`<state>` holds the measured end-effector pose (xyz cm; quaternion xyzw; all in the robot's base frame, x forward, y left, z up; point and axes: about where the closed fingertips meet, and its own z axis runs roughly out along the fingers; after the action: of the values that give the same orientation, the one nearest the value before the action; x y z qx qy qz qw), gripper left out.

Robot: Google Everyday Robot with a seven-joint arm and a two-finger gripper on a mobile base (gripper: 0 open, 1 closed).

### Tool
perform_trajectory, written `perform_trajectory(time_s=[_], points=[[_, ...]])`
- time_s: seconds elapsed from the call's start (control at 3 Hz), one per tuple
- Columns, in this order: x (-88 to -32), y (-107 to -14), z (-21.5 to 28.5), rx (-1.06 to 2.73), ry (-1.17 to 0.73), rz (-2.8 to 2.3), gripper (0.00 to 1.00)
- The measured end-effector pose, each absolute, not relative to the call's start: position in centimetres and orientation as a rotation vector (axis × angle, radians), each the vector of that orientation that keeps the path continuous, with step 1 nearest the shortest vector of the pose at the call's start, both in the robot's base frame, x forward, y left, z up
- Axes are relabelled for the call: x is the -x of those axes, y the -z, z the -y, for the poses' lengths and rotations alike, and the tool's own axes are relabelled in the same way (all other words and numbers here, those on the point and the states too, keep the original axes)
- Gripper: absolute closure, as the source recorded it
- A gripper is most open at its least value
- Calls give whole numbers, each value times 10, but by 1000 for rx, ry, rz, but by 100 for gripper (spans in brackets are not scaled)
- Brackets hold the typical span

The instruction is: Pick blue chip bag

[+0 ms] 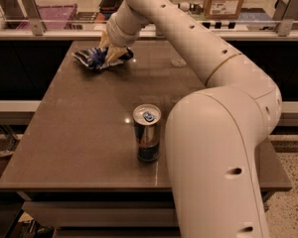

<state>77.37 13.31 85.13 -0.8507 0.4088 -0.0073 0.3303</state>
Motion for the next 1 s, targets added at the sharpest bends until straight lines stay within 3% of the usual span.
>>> perform_trajectory(time_s=[0.33, 1.0], points=[[-773, -848, -135, 2228, 14, -1068, 100], [-770, -869, -122, 2159, -52, -968, 100]])
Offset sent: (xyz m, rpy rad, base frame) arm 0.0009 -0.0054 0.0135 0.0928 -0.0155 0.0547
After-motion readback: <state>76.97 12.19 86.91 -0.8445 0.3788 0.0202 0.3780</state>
